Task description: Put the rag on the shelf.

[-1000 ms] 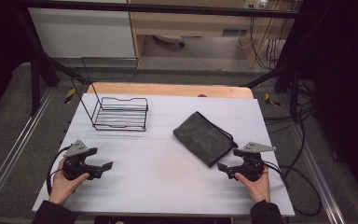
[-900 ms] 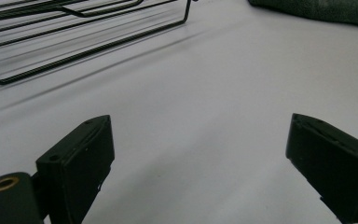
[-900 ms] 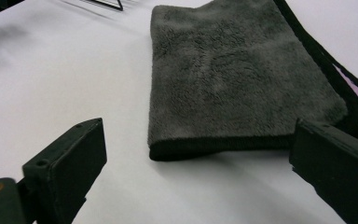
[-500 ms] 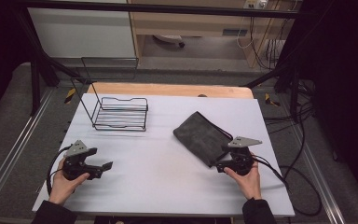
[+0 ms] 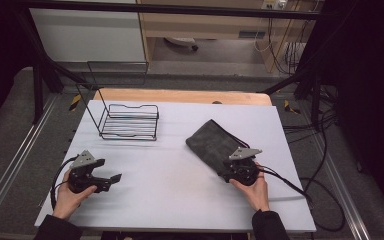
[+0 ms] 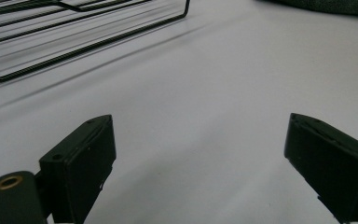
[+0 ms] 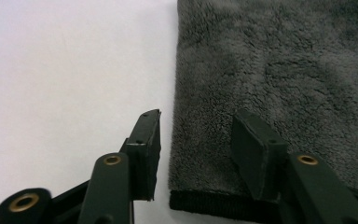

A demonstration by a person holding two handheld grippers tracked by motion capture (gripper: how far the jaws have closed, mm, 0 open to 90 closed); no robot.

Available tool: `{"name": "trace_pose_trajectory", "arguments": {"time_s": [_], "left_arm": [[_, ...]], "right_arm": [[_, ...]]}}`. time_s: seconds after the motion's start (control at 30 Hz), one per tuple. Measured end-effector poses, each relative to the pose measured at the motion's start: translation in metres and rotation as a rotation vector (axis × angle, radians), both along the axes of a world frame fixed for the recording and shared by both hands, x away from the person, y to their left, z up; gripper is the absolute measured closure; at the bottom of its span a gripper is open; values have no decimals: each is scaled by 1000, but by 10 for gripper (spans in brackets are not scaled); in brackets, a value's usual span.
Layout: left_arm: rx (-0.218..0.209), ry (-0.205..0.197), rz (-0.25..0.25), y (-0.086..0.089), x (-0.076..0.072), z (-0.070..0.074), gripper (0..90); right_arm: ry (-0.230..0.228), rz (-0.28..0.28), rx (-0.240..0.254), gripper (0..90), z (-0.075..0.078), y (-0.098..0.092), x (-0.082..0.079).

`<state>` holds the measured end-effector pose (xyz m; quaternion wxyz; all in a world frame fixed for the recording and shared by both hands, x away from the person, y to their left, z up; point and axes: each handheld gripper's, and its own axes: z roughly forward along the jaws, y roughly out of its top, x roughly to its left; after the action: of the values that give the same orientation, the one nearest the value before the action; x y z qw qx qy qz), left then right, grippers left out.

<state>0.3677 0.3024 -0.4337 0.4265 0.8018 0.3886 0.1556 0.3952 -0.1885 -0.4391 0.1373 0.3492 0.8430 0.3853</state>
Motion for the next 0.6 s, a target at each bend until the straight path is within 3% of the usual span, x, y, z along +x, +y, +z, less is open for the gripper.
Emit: {"name": "trace_pose_trajectory", "arguments": {"time_s": [0.27,0.33,0.6], "left_arm": [[6,1,-3,-1,0,0,88],[6,2,-3,-1,0,-1,88],[9,4,-3,-1,0,-1,90]], "right_arm": [[-39,-6,-50,631,-8,4,-1],[-58,-8,-73,694,-9,5,-2],[-48,-25,-70,824,-6,3,2]]}}
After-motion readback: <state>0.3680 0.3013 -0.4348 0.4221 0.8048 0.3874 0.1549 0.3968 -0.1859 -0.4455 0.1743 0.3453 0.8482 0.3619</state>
